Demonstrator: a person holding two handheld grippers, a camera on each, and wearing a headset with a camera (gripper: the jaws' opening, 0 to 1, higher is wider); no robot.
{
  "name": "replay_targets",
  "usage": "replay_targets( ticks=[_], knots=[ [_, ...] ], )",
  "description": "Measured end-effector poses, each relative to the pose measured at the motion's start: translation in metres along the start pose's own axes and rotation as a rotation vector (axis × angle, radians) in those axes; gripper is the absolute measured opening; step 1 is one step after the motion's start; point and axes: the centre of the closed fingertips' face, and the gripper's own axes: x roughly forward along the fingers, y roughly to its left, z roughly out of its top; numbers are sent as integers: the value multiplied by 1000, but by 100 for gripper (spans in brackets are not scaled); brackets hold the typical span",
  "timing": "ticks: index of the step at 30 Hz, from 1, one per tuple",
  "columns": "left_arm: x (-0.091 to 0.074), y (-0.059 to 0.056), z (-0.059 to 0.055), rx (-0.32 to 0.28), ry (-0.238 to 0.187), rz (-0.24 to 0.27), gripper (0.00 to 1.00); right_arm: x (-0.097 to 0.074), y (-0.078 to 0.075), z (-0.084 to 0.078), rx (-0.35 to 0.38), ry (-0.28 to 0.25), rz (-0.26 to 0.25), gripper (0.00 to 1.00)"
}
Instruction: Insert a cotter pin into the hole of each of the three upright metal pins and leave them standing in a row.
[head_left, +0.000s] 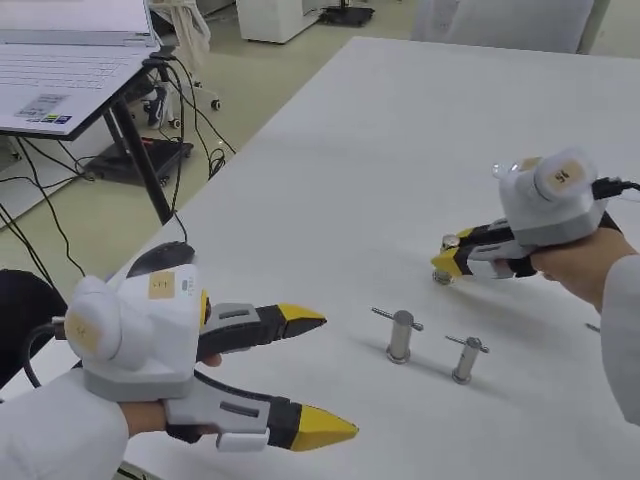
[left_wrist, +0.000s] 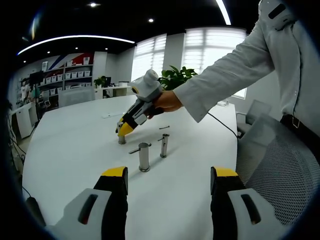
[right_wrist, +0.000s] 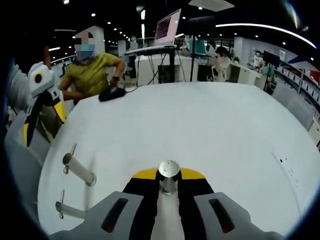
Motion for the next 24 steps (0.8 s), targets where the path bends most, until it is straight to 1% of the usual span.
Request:
replay_targets(
  ticks=[5, 8, 12, 16, 24],
  knots=[
    [1, 0, 0, -2, -2, -2, 66, -1, 0, 0, 10, 2, -3, 14],
    [2, 0, 1, 0, -6, -4, 66, -2, -1, -1, -4, 9, -10, 13],
    [3, 1, 2, 2, -7, -5, 66, -6, -3, -3, -3, 18, -17, 13],
    [3, 0, 3, 5, -8, -7, 66, -13, -2, -6, 4, 25, -10, 12],
    [7, -3, 6, 13, -14, -15, 66, -30, 4, -6, 11, 9, -9, 12]
  ],
)
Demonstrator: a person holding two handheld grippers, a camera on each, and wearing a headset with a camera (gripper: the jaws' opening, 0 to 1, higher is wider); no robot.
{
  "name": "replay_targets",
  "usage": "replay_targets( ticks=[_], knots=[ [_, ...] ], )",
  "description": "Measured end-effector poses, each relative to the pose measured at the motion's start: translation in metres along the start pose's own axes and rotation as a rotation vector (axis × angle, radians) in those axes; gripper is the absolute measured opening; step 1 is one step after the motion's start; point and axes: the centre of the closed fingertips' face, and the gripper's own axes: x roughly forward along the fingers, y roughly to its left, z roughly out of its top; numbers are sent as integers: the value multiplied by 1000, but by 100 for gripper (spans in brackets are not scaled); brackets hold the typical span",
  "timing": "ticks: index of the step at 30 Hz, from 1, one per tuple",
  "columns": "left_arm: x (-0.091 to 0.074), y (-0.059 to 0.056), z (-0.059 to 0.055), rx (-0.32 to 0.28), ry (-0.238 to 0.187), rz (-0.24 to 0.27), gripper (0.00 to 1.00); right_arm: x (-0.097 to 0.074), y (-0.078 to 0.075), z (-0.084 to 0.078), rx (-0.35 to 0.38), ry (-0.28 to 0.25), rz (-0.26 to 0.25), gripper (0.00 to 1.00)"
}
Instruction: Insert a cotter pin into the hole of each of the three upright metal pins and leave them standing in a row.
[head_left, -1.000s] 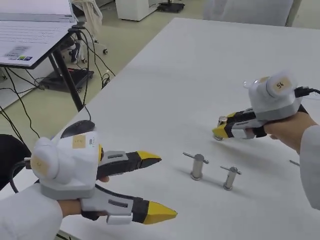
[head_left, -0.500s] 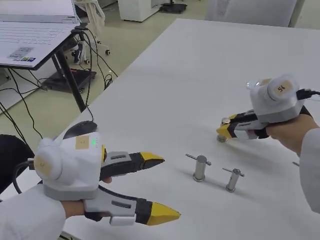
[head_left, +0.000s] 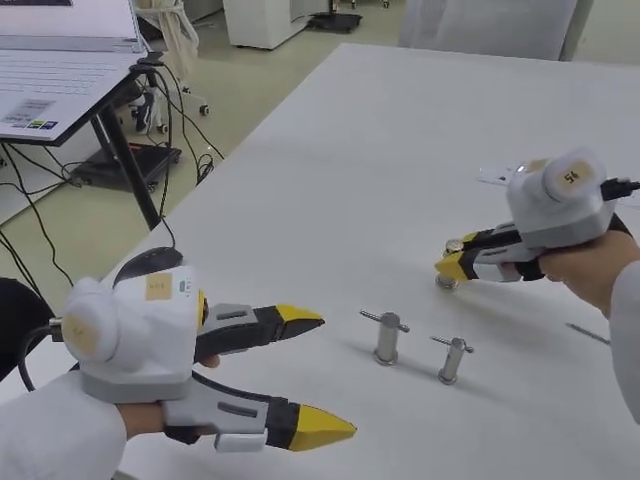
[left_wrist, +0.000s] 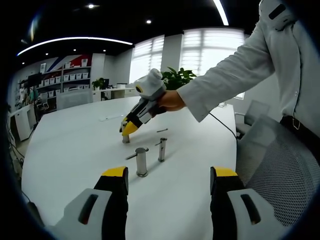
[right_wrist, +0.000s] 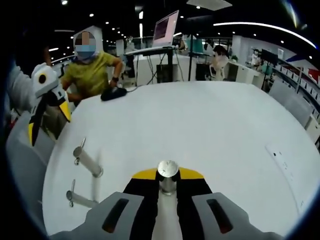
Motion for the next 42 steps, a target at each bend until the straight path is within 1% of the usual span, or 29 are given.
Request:
replay_targets(
  ticks=[5, 12, 17, 19, 25, 30, 34, 42],
  knots=[
    [1, -2, 3, 8, -4, -6, 66, -14, 4, -1, 0, -11, -3, 12],
    [6, -9, 7, 21, -6, -18, 66, -33, 13, -9, 3, -11, -4, 12],
    [10, -15, 10, 30, -8, -29, 66, -46, 19, -18, 11, -9, -12, 12],
    [11, -16, 10, 31, -9, -34, 66, -49, 20, -21, 14, -8, -12, 12],
    [14, -24, 12, 38, -7, -45, 66, -63, 32, -36, 21, -1, -15, 12],
    [15, -28, 13, 41, -3, -50, 66, -72, 40, -44, 21, 6, -14, 12],
    [16, -31, 15, 45, -6, -51, 66, -78, 46, -47, 27, 3, -13, 12],
    [16, -36, 14, 51, -1, -62, 66, -85, 68, -52, 23, -3, 6, 12]
  ],
)
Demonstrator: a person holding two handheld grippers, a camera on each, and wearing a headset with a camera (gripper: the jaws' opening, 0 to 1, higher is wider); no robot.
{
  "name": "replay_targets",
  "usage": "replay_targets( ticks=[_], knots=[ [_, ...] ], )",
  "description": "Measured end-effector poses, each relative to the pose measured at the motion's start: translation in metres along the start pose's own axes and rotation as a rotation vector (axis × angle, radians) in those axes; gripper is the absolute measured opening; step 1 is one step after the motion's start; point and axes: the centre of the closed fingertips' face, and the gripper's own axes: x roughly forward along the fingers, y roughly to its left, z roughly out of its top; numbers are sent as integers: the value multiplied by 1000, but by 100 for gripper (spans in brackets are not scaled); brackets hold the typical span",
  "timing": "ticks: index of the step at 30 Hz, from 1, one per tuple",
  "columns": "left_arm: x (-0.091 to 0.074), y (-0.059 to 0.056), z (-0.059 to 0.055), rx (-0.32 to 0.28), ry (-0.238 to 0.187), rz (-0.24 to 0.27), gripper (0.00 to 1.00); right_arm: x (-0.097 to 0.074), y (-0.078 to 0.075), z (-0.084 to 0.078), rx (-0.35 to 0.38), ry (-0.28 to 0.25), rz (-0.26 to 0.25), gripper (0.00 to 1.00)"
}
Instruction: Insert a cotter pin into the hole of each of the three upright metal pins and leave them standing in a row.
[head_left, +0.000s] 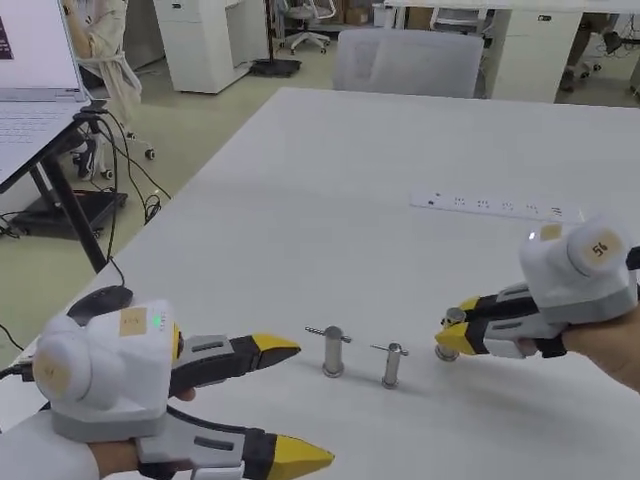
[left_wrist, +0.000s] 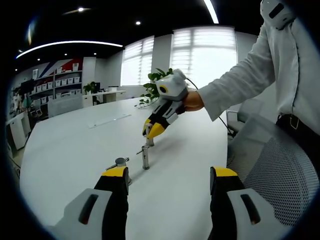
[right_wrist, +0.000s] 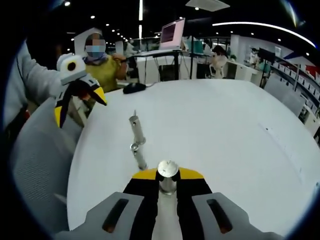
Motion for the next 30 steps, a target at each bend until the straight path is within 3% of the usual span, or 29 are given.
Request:
replay_targets(
  ticks=[10, 23, 30],
  knots=[
    [3, -6, -2, 3, 5, -16, 66, -7, 18, -9, 12, 3, 14, 12],
    [7, -13, -2, 5, 6, -42, 65, -4, 48, -26, 43, 9, 20, 12],
    [8, -15, 0, 11, 9, -50, 65, -3, 60, -29, -6, 11, 81, 12]
  ],
)
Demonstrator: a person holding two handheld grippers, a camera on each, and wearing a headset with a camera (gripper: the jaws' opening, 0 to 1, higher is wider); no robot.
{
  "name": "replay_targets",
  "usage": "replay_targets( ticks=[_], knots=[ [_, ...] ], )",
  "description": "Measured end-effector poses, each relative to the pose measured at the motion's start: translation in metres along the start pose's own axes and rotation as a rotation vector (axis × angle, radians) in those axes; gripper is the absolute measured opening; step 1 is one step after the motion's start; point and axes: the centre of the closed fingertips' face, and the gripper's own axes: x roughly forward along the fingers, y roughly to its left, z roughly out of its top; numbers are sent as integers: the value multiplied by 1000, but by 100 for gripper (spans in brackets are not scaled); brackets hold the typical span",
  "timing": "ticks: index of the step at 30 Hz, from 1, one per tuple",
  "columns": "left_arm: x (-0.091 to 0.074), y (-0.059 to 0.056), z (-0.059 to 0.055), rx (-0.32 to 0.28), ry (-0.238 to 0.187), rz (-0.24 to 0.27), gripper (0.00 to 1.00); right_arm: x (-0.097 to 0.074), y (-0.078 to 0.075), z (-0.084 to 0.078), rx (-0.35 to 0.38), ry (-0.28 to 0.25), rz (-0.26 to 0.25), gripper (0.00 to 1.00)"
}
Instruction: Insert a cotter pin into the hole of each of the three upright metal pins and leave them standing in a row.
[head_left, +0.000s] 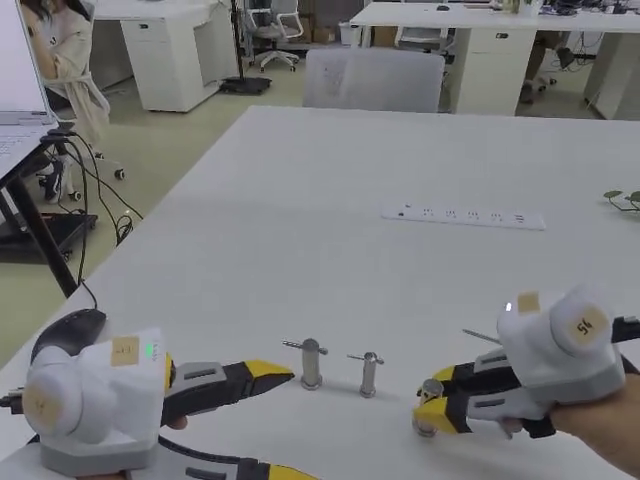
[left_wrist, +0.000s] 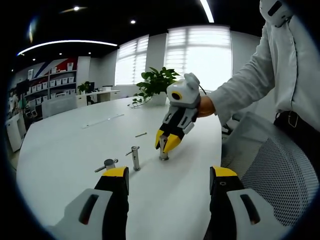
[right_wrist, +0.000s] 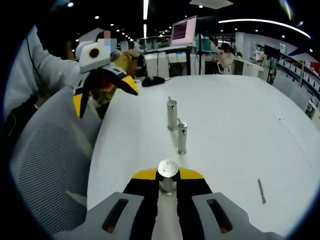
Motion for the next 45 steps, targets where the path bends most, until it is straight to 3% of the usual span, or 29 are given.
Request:
replay_targets(
  ticks=[26, 31, 38, 45],
  knots=[
    [-1, -2, -1, -7, 4, 6, 65, 2, 25, -12, -145, -2, 207, 13],
    [0, -2, -2, -10, 6, 5, 65, 0, 30, -12, -201, -7, 252, 13],
    [-1, -2, -2, -12, 9, 7, 65, 0, 31, -13, -255, -14, 277, 14],
    [0, -1, -2, -14, 10, 5, 65, 0, 30, -14, -247, -6, 281, 15]
  ],
)
